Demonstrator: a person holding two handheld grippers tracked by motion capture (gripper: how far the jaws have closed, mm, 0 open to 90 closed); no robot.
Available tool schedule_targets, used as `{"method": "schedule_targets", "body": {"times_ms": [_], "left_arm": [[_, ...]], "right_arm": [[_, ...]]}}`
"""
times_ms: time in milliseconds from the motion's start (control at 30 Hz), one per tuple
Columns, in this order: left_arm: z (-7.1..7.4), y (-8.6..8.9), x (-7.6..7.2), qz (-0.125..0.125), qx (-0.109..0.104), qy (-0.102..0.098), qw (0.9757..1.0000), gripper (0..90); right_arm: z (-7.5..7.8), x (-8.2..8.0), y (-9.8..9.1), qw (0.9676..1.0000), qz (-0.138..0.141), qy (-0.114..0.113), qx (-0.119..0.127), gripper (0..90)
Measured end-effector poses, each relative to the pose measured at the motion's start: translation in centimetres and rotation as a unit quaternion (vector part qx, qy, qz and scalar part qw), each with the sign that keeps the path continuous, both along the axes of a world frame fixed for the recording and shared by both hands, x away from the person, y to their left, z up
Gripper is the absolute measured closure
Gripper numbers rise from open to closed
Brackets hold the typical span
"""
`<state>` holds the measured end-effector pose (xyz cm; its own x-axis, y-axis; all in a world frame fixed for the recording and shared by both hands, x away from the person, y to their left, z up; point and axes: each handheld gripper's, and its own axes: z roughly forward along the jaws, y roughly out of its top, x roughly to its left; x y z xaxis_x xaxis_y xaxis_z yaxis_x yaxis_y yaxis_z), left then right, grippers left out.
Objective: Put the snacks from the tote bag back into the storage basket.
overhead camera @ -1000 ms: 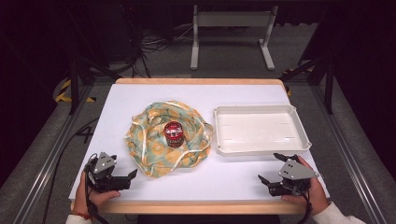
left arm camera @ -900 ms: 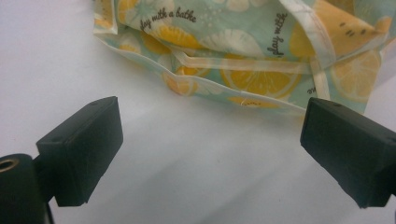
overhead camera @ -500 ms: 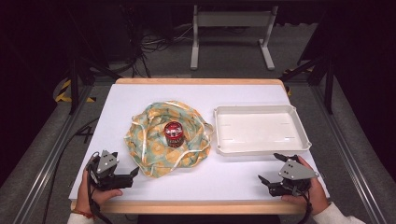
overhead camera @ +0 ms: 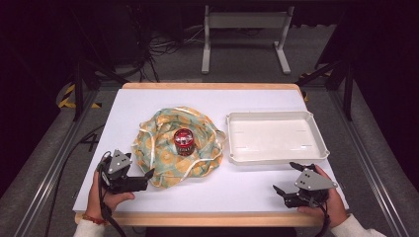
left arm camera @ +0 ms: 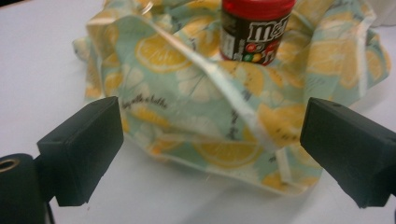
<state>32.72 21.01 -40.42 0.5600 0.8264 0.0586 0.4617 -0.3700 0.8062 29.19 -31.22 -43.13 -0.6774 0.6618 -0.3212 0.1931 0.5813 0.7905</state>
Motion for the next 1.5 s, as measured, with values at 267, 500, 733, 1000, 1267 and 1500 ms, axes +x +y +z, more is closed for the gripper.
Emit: {"method": "schedule_targets", "body": {"times_ms": [267, 500, 733, 1000, 1267, 1500], "left_arm": [[1.3, -2.7, 1.5, -0.013, 0.006, 0.001, 0.9999, 7.3], [2.1, -5.6, 3.1, -0.030, 0.010, 0.017, 0.9993, 7.3], [2.3, -7.8, 4.9, -0.027, 0.010, 0.041, 0.9987, 6.9], [2.3, -9.8, 6.9, -0.013, -0.008, 0.083, 0.9964, 6.7], [2.3, -10.6, 8.5, 0.030, -0.020, 0.118, 0.9924, 6.5], [2.0, -11.1, 10.0, 0.068, -0.021, 0.152, 0.9858, 7.0]], "right_arm": [[0.1, -0.1, -0.1, 1.0000, 0.001, -0.005, 0.008, 10.4], [0.1, -0.2, -0.2, 1.0000, -0.002, -0.007, 0.007, 11.0], [0.1, -0.2, -0.3, 0.9999, -0.002, -0.007, 0.008, 11.0], [0.2, -0.3, -0.4, 0.9999, -0.003, -0.006, 0.008, 11.0], [0.1, -0.3, -0.4, 1.0000, -0.003, -0.006, 0.006, 11.0], [0.1, -0.3, -0.3, 1.0000, -0.002, -0.004, 0.004, 11.0]]}}
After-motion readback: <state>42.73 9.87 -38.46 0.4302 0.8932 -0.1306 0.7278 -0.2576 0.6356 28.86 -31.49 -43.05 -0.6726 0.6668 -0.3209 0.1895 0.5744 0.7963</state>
